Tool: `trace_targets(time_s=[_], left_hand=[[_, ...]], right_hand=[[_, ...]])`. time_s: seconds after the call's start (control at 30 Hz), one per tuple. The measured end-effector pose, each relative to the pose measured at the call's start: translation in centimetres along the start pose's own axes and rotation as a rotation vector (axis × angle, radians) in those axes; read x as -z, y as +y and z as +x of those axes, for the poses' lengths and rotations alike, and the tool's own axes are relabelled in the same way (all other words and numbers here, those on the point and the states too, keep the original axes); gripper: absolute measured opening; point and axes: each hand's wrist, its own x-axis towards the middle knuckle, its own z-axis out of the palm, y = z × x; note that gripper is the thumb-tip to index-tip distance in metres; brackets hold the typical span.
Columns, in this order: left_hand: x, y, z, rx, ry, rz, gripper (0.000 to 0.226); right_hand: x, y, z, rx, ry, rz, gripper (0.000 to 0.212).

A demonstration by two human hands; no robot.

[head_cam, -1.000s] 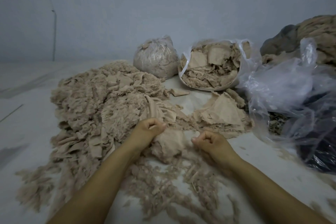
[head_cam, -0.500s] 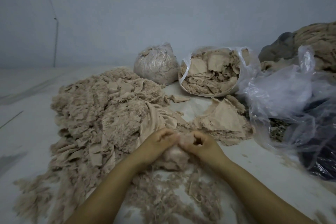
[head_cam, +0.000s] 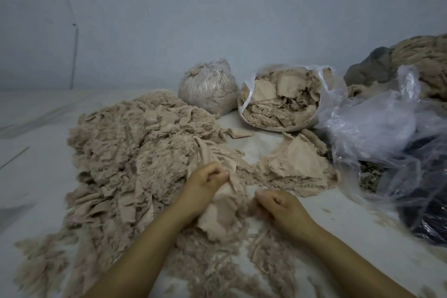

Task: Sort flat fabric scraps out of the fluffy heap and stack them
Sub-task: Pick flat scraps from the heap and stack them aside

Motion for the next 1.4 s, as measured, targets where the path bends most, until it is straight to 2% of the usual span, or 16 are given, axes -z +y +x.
trace_targets(time_s=[0.07,0.13,0.23,0.3,0.37,0.5,0.57,0.63,0.7,0.8,0.9,1.07,1.23,1.33,1.37,1.4], left_hand=[[-1.3,0.2,-0.3,-0.017,-0.09,-0.044,0.017],[-1.9,0.2,-0.3,-0.035,-0.052,-0.02,0.019],[-0.1,-0.1,0.5,0.022,0.18,0.062,0.027],[1.5,-0.3,0.6,0.065,0.25,0.036,0.024],[1.9,0.1,0.4,0.053,0.185,-0.029,0.023],[-0.4,1.1,0.0,-0.03,-0.078,-0.011,0.018],[-1.2,1.2,0.1,-0.025,-0.001,0.0,0.019],[-0.5,1.1,0.6,0.051,0.215,-0.05,0.022],[1.0,1.0,1.0,0.094,0.371,-0.076,0.023],[1.3,0.8,1.0,0.084,0.293,-0.016,0.025],[-1.0,0.7,0.9,0.054,0.187,-0.034,0.023],[-0.3,-0.3,2.5,0.175,0.435,-0.078,0.028],[-0.4,-1.1,2.7,0.274,0.514,-0.103,0.035],[0.6,-0.9,3.3,0.296,0.628,-0.149,0.026],[1.1,-0.7,3.3,0.272,0.635,-0.106,0.024],[1.4,-0.4,3.2,0.235,0.589,-0.055,0.023]], right_hand=[[-0.3,-1.1,0.7,0.026,0.011,0.038,0.005],[-1.0,-2.1,1.0,0.06,-0.071,0.051,0.009],[-0.9,-1.7,0.6,-0.002,-0.103,-0.002,0.029],[-0.1,-1.1,0.1,-0.075,-0.159,-0.04,0.023],[0.4,-1.5,-0.3,-0.13,-0.238,-0.008,0.018],[-0.6,-2.7,0.8,-0.083,-0.103,0.092,0.034],[-1.5,-2.9,1.0,-0.078,-0.167,0.227,0.012],[-1.7,-2.2,0.4,-0.113,-0.249,0.231,0.023],[-1.5,-1.6,-0.4,-0.144,-0.318,0.17,0.021],[-1.1,-1.3,-0.2,-0.176,-0.204,0.244,0.005],[-2.4,-2.0,0.4,-0.212,-0.193,0.433,0.035],[-2.9,-1.9,0.0,-0.253,-0.182,0.394,0.006],[-1.8,-2.4,0.0,-0.24,-0.298,0.239,0.012],[-0.9,-1.8,-0.7,-0.291,-0.398,0.087,0.009],[-0.5,-1.8,-1.0,-0.32,-0.421,0.044,0.011],[-0.1,-1.7,-1.0,-0.349,-0.419,0.035,0.023]])
